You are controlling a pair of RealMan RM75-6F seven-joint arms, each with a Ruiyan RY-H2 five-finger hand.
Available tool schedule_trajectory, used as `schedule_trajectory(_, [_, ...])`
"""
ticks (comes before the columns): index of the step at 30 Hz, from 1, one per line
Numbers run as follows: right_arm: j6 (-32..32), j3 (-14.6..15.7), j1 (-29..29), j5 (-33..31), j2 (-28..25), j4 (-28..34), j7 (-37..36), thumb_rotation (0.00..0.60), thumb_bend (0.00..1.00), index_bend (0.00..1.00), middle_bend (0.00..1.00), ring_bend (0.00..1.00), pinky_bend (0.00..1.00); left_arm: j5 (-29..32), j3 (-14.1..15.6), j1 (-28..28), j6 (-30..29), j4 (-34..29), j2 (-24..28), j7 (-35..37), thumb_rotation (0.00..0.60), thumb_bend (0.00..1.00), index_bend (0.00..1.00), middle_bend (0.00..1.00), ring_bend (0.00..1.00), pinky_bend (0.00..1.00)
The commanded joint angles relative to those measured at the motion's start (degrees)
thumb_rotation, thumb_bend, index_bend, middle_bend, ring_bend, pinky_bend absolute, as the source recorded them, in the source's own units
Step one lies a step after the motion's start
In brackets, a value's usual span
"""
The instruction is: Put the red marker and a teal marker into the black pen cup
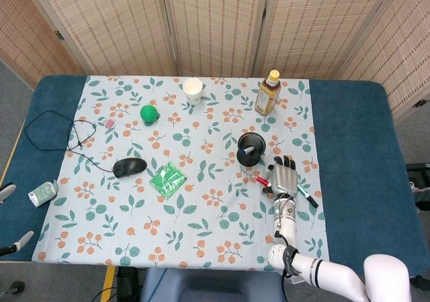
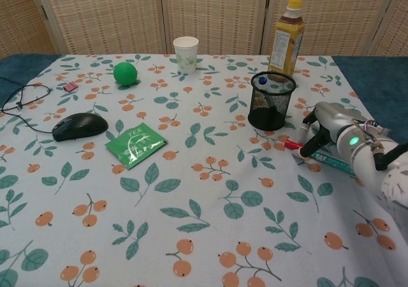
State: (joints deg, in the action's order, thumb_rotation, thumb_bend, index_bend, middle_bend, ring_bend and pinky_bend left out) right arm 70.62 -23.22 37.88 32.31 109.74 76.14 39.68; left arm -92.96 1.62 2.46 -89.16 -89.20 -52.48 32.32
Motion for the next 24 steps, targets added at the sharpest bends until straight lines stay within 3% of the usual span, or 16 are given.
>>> schedule_trajectory(1, [-0.01, 0.03, 0.01, -0.18, -0.11, -0.07, 0.12, 0.6, 0.26, 0.6, 0.15, 0.0, 0.0, -0.08, 0.05, 0.05, 0.05, 0.06, -0.02, 0.08, 0.6, 0.27, 0.0, 0.08, 0.04, 0.22])
schedule_trajectory(17, [3.03, 0.92, -1.23, 2.25, -3.03, 5.97, -0.45, 0.6, 0.27, 0.62, 0.16, 0.0, 0.0, 0.3, -0.04, 0.12, 0.11, 0.08, -0.21, -0.48, 0.6, 0.27, 0.0, 0.08, 0.04, 0.22])
schedule_trajectory(24, [6.09, 1.83, -3.81, 6.82, -7.37, 14.91, -3.45, 0.6, 0.27, 0.62, 0.16, 0.0, 0.0, 0.64, -0.12, 0.43, 0.81, -0.12, -0.53, -1.45, 0.6, 0.27, 0.0, 0.08, 0.04, 0.22])
